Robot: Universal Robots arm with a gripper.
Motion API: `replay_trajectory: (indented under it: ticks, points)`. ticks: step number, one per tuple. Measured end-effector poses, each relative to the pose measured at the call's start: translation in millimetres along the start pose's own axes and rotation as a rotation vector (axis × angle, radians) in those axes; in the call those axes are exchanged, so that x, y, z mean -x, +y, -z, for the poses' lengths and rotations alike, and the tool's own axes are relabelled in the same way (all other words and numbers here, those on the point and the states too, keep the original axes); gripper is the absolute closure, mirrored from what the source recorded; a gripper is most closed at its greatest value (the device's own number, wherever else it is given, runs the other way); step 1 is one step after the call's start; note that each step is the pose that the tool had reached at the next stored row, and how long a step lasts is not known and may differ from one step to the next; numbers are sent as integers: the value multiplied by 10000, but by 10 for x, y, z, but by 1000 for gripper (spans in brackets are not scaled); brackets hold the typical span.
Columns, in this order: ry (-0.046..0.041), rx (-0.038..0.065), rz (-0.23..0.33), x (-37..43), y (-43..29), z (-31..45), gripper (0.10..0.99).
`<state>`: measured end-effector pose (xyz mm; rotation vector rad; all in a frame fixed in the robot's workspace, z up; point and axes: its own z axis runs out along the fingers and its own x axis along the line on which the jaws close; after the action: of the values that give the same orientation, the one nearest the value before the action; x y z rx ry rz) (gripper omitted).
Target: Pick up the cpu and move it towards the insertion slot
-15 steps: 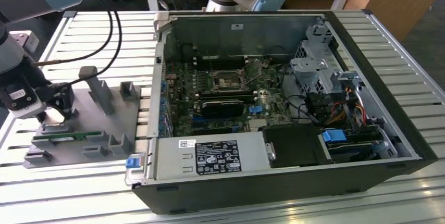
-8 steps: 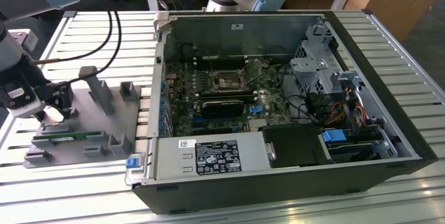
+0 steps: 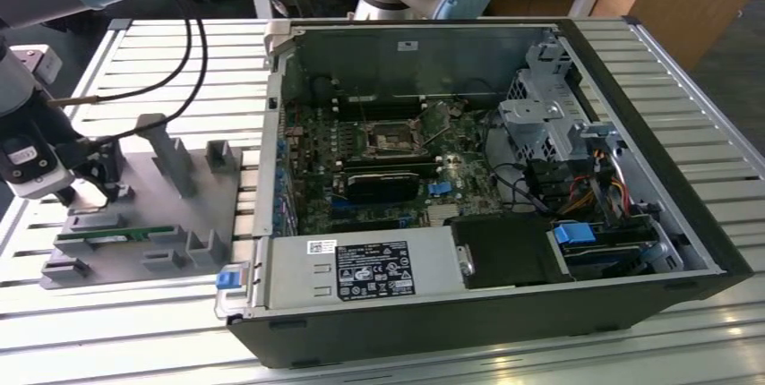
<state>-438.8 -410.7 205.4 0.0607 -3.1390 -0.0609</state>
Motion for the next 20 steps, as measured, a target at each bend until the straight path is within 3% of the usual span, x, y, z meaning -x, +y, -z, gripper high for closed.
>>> replay_trajectory:
  ticks: [20]
  points:
    - [-1,2,0,0,5,123,545]
